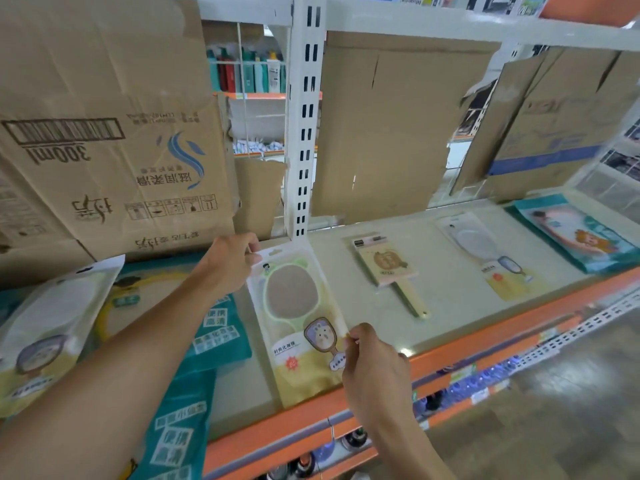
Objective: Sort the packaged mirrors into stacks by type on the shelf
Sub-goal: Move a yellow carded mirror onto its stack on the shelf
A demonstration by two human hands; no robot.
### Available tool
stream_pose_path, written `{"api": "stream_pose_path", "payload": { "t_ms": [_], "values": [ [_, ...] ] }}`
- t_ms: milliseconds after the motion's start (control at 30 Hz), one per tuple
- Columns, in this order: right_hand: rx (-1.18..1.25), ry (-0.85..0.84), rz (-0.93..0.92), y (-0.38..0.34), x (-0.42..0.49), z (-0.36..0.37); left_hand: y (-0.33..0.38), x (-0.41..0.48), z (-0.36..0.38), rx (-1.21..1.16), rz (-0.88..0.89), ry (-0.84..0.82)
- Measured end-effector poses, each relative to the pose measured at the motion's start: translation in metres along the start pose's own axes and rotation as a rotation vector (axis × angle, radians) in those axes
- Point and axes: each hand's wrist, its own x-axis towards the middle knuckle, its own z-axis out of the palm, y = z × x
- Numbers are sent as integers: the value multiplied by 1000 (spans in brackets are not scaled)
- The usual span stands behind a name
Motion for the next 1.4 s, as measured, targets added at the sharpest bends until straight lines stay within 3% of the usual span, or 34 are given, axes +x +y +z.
{"api": "stream_pose_path", "payload": {
  "t_ms": [467,1400],
  "values": [
    [110,9,88,49,10,-36,61,16,26,-72,61,24],
    [156,58,102,249,131,-135,266,125,171,-1,120,-55]
  ]
}}
